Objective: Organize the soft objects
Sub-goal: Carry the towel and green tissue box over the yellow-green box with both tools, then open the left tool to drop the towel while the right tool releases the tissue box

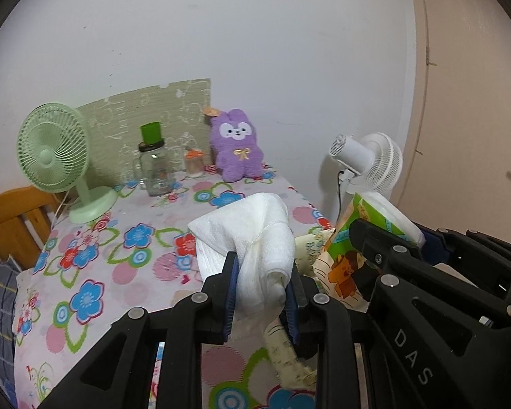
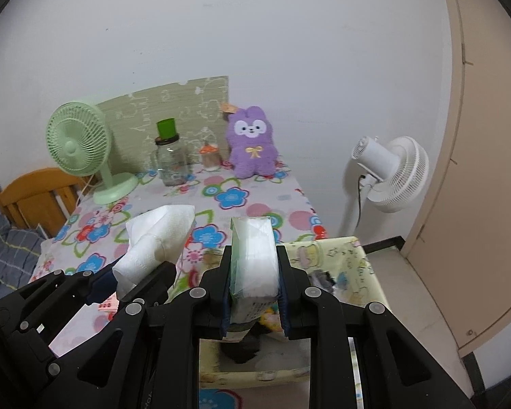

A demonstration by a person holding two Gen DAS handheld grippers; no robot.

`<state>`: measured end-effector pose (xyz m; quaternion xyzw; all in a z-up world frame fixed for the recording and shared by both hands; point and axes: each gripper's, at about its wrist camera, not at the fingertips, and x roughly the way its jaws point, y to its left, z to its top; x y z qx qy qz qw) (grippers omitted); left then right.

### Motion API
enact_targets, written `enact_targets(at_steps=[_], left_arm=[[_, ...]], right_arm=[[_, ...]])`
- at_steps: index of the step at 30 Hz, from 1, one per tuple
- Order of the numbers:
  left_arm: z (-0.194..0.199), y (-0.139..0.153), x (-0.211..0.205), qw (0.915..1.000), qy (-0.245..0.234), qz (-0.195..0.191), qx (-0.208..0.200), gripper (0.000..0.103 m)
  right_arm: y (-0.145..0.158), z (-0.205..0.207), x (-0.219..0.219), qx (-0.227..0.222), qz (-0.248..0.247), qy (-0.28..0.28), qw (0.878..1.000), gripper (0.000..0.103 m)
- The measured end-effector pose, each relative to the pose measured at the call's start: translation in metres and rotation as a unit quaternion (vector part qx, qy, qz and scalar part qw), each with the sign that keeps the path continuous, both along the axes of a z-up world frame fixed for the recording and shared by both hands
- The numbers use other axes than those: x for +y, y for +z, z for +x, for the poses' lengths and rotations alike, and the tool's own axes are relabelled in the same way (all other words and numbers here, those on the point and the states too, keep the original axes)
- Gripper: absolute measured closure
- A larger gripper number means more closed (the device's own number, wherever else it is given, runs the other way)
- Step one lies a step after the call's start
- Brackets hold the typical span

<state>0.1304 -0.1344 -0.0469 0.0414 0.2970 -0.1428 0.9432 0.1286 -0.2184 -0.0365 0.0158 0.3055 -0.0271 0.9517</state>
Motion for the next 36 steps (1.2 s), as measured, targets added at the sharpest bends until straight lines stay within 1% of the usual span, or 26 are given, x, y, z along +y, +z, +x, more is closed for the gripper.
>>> enact_targets(at_steps=[5, 15, 18, 21, 22, 24, 26, 31, 36], left_arm=[[0.006, -0.002, -0.016, 0.9999, -0.015, 0.002, 0.002, 0.079], [0.017, -0.013, -0.048, 0.9981, -0.059, 0.0, 0.02, 0.078], [0.02, -0.017, -0.056, 0.9974, -0.068, 0.002, 0.025, 0.075], [0.023, -0.022, -0.061, 0.9969, -0.073, 0.004, 0.031, 0.067], [0.024, -0.024, -0.062, 0.9967, -0.074, 0.005, 0.035, 0.063], [0.026, -0.027, -0.063, 0.9963, -0.075, 0.009, 0.042, 0.06], [0.025, -0.028, -0.065, 0.9953, -0.083, 0.016, 0.048, 0.051], [0.023, -0.029, -0.066, 0.9948, -0.088, 0.031, 0.04, 0.035], [0.03, -0.035, -0.06, 0.9953, -0.074, 0.04, 0.049, 0.03]], right_arm=[[-0.004, 0.002, -0.017, 0.001, 0.003, -0.014, 1.0, 0.078], [-0.015, 0.004, -0.05, 0.01, 0.01, -0.045, 0.999, 0.078], [-0.019, 0.006, -0.058, 0.015, 0.011, -0.054, 0.998, 0.078], [-0.025, 0.008, -0.064, 0.022, 0.012, -0.06, 0.998, 0.078], [-0.027, 0.009, -0.065, 0.025, 0.013, -0.062, 0.998, 0.078], [-0.03, 0.012, -0.067, 0.03, 0.013, -0.063, 0.997, 0.078], [-0.034, 0.015, -0.068, 0.035, 0.015, -0.063, 0.997, 0.078], [-0.04, 0.021, -0.067, 0.042, 0.022, -0.06, 0.997, 0.078], [-0.047, 0.029, -0.061, 0.05, 0.03, -0.049, 0.997, 0.078]])
